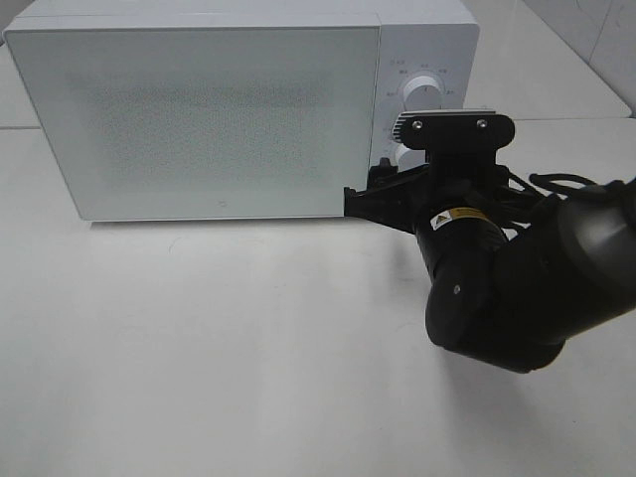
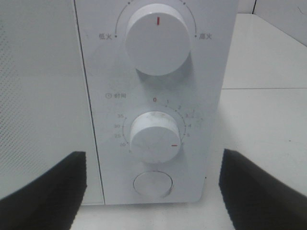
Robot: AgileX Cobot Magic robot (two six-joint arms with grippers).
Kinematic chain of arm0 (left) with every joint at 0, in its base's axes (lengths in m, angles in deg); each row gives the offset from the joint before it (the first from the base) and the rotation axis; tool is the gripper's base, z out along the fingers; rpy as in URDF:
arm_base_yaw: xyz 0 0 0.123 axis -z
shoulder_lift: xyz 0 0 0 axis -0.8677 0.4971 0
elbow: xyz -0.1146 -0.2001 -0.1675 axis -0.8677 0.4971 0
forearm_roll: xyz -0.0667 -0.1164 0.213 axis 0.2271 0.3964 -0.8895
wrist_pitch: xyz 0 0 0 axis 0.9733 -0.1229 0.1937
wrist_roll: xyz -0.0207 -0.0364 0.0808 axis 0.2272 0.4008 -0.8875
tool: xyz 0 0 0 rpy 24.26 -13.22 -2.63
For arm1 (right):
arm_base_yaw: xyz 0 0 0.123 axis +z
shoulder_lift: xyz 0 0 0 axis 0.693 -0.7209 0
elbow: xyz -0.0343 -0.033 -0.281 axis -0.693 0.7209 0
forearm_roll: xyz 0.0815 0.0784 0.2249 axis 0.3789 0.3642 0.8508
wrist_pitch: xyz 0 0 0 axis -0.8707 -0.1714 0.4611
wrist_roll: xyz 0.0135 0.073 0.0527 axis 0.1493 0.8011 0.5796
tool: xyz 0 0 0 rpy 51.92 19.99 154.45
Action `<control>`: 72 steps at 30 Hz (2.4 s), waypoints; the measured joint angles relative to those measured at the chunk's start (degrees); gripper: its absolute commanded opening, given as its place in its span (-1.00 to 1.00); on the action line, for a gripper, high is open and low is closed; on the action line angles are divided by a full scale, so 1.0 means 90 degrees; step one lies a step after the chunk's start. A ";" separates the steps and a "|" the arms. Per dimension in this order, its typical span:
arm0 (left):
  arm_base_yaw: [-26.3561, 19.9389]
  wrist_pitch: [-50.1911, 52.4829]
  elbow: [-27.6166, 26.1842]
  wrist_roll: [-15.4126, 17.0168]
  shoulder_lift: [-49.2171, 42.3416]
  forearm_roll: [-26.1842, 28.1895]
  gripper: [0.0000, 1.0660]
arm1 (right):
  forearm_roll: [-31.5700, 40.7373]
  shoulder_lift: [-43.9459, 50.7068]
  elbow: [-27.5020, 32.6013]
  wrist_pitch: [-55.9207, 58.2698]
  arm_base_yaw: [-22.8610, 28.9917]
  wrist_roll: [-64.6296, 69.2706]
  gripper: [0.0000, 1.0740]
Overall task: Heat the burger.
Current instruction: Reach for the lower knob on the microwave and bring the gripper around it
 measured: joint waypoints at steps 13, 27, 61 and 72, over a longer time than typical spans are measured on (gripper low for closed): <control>0.0000 0.0000 0.0000 0.0000 0.0000 0.0000 0.88 | 0.0013 -0.0541 -0.0732 0.0006 -0.0229 -0.0280 0.41; 0.0000 0.0000 0.0000 0.0000 0.0000 0.0000 0.88 | 0.0013 -0.0942 -0.1120 0.0006 -0.0611 -0.0439 0.41; 0.0000 0.0000 0.0000 0.0000 0.0000 0.0000 0.88 | 0.0083 -0.0955 -0.1229 0.0064 -0.0567 -0.0427 0.41; 0.0000 0.0000 0.0000 0.0000 0.0000 0.0000 0.88 | 0.0185 -0.1019 -0.1273 0.0038 -0.0497 -0.0427 0.41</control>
